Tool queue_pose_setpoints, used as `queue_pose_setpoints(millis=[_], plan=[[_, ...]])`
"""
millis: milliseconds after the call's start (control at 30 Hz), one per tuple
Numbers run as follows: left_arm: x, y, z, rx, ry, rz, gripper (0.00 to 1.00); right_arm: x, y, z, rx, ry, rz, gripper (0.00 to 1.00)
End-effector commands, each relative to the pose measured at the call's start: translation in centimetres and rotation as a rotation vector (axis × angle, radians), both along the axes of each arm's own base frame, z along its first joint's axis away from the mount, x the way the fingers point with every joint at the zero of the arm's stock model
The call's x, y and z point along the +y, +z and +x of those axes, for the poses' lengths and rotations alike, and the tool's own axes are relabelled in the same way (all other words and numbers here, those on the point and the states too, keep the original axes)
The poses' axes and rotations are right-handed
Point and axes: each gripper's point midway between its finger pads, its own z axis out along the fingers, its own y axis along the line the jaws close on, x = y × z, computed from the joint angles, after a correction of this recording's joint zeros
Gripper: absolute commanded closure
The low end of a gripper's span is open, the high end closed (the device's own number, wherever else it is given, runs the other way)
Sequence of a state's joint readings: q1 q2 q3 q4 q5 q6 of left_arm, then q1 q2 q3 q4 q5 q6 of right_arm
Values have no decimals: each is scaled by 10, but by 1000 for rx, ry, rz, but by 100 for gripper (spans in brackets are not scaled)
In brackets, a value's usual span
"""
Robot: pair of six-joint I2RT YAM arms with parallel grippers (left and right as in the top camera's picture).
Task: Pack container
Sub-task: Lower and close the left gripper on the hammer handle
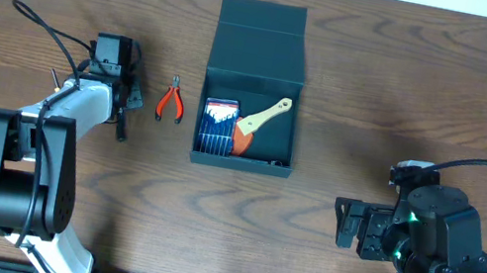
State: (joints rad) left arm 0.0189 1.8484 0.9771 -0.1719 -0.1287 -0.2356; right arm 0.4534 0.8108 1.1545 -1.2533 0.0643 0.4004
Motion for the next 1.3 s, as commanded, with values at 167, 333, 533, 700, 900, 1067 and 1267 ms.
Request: queue_pose_setpoints(millis=[167, 333, 533, 700, 900, 1067, 1267], plan=[[-1, -6, 1, 14, -3, -12, 94, -2, -1, 1, -3, 0, -10, 1], [-1, -3, 2, 5, -3, -12, 94, -2, -1, 1, -3, 0, -11, 1], [-1, 15, 7, -40, -3, -11, 94, -2, -1, 1, -3, 0, -10, 1], [0, 33, 11, -86, -4, -10, 94, -2, -1, 1, -3, 0, -10, 1], [-1, 48, 13, -122, -5, -9, 94, -2, -1, 1, -3, 0, -10, 1], [-2, 48, 13, -121, -9, -13, 95, -2, -1, 1, -3, 0, -11, 1], [-17, 56, 16, -143, -48, -36, 94, -2, -1, 1, -3, 0, -10, 1]])
